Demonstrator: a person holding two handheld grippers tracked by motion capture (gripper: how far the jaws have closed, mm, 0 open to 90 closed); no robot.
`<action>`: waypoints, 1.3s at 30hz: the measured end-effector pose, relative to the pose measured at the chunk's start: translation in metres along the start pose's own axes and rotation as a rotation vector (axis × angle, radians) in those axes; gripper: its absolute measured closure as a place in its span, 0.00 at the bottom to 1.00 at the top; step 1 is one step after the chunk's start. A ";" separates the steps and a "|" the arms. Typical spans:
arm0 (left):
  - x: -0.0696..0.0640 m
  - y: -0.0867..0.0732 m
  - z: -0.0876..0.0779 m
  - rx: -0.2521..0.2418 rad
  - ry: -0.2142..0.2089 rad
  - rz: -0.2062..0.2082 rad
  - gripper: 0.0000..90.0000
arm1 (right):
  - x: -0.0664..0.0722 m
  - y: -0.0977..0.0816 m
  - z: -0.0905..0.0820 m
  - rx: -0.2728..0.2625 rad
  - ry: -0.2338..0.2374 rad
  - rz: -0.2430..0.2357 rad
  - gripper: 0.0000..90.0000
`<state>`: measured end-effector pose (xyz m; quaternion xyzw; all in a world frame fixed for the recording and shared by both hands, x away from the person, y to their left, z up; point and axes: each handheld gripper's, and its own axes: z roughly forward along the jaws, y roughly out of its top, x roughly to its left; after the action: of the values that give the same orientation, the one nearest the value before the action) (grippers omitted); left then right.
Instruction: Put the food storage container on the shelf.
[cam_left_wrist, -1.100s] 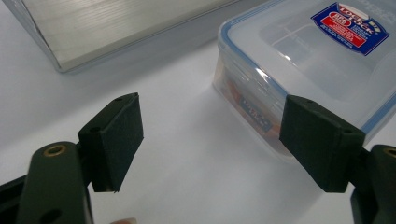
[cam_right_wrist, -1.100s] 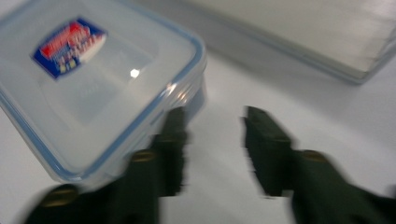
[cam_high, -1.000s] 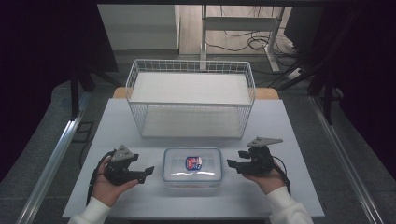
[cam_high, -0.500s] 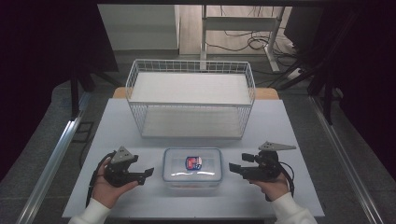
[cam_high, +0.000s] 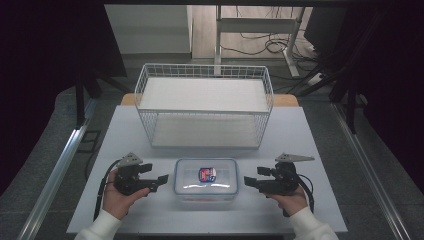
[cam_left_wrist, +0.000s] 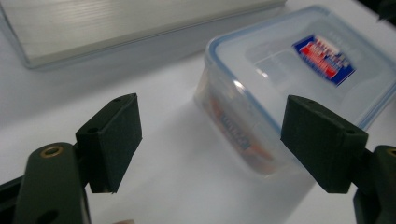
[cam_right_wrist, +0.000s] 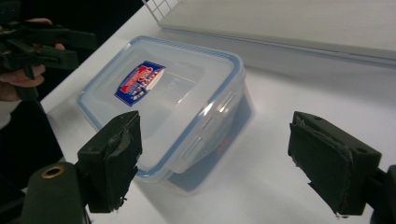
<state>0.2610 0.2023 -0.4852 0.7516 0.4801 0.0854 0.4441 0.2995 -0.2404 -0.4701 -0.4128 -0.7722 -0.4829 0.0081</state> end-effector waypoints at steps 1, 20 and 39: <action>0.000 0.001 0.002 0.002 0.001 -0.003 0.23 | 0.000 0.000 0.001 0.000 0.006 0.003 0.19; 0.005 0.012 0.047 0.109 -0.223 -0.182 0.21 | 0.002 0.000 0.013 0.017 0.016 0.005 0.20; 0.002 0.003 0.060 0.178 -0.330 -0.270 0.26 | 0.002 -0.001 0.017 0.035 0.000 0.003 0.20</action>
<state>0.2977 0.1680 -0.5188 0.7205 0.5029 -0.1414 0.4560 0.3044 -0.2269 -0.4789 -0.4136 -0.7800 -0.4693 0.0161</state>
